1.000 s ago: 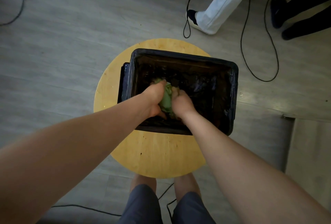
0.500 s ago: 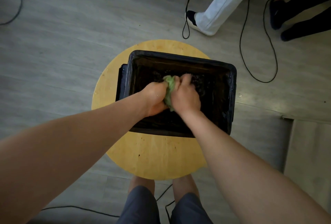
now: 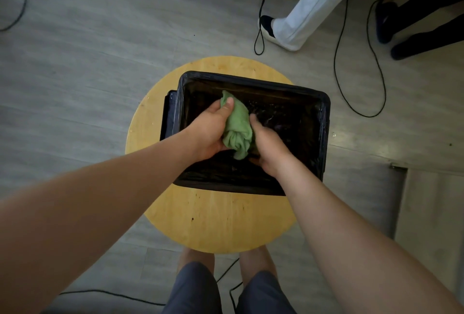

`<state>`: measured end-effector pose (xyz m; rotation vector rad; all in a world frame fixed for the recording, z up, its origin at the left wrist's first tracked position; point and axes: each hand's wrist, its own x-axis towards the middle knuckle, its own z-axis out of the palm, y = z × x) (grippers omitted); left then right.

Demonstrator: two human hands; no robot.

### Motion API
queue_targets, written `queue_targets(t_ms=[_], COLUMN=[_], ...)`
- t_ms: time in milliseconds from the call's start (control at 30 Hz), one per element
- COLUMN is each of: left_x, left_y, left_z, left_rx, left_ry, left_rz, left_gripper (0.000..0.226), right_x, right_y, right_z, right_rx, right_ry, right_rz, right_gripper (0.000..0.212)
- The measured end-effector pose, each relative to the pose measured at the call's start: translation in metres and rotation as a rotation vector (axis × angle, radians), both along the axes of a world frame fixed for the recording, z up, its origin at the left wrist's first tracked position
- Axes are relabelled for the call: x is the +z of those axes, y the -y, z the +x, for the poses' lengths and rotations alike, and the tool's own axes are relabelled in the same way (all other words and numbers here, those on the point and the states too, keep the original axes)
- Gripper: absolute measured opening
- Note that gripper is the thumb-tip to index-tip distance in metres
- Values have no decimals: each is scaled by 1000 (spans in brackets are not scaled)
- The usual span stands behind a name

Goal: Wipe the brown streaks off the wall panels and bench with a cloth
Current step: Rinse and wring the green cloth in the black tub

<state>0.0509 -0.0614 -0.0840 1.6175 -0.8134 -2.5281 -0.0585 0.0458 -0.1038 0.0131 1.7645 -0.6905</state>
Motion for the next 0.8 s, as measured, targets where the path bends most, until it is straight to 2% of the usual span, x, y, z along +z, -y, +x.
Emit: queue_targets(t_ms=[33,100,167,233,333,400,467,500,567,633,700,800], left_x=[-2,-3,-8,-15,-17,-19,-20,-18,-15,-9,-13,-13], left_y=[-1,2,8,12,7,1,-7,-10,-14,-14,-7,1], left_z=[0,0,5,11,14,8,3,0,-4,-7,-9,-9], left_rx=[-43,-211,-439,-530,-480,-428,-333,-258,-117,-77,-43,-100], left_ry=[34,170,350,458,449,464,494,487,419,339,305,264], left_rz=[-27,-210,-403,-417,-379,-418,-394,-311,-74,105,141,112], left_gripper=[35,44,56,68,77,75,72,69,52,40,44,31], right_x=[-3,-9,-8,-7,-5,-7,-13,-17,-24,-19,-4,27], right_y=[0,1,-4,-12,-18,-12,-2,2,8,12,12,6], right_z=[2,-1,-11,-25,-27,-16,-4,1,8,18,29,44], right_rx=[-15,47,64,45,155,309,369,348,290,245,194,157], right_ry=[0,-232,-470,-591,-705,-679,-506,-420,-308,-251,-236,-356], right_rz=[-15,-3,54,106,143,160,181,179,148,61,-78,-308], right_gripper=[47,39,38,35,28,42,61,64,58,45,38,33])
